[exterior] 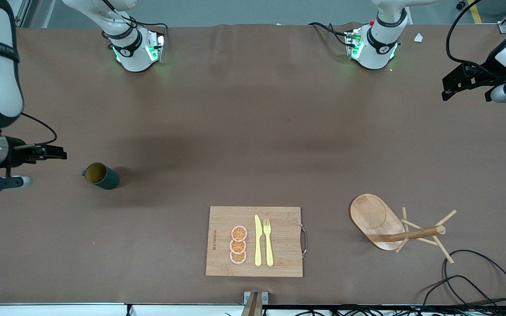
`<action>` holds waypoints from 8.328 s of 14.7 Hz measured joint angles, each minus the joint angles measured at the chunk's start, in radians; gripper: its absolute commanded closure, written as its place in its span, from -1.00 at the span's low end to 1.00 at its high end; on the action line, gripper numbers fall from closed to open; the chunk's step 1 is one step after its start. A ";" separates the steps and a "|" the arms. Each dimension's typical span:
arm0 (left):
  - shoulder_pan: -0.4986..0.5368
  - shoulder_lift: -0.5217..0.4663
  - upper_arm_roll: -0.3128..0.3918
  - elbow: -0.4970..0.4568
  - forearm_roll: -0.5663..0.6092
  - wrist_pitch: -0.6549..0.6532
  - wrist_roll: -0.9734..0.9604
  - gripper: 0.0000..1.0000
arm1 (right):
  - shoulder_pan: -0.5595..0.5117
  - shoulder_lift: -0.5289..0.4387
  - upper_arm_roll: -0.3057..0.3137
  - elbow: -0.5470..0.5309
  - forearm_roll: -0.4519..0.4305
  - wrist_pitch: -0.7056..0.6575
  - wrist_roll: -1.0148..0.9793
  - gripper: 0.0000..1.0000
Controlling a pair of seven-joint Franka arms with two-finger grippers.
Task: Pass cup and hang on rack
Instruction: 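Move the right gripper down toward the teal mug, then close the right gripper on the teal mug's rim, then lift the mug and carry it toward the table's middle with the right gripper, then set the mug down and open the right gripper while the left gripper approaches, then lower the left gripper onto the mug handle while the right gripper withdraws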
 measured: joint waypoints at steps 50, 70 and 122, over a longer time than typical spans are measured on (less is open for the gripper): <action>0.001 0.000 -0.002 -0.001 0.000 -0.006 0.000 -1.00 | 0.859 0.358 0.041 0.113 0.060 0.412 1.216 0.99; -0.008 0.000 -0.013 -0.001 0.000 -0.006 -0.038 -1.00 | 0.870 0.331 0.023 0.171 0.063 0.318 1.173 -1.00; -1.196 0.986 0.151 0.230 0.726 0.388 -2.174 0.51 | 0.022 -0.158 0.012 0.207 -0.031 -0.362 0.258 -1.00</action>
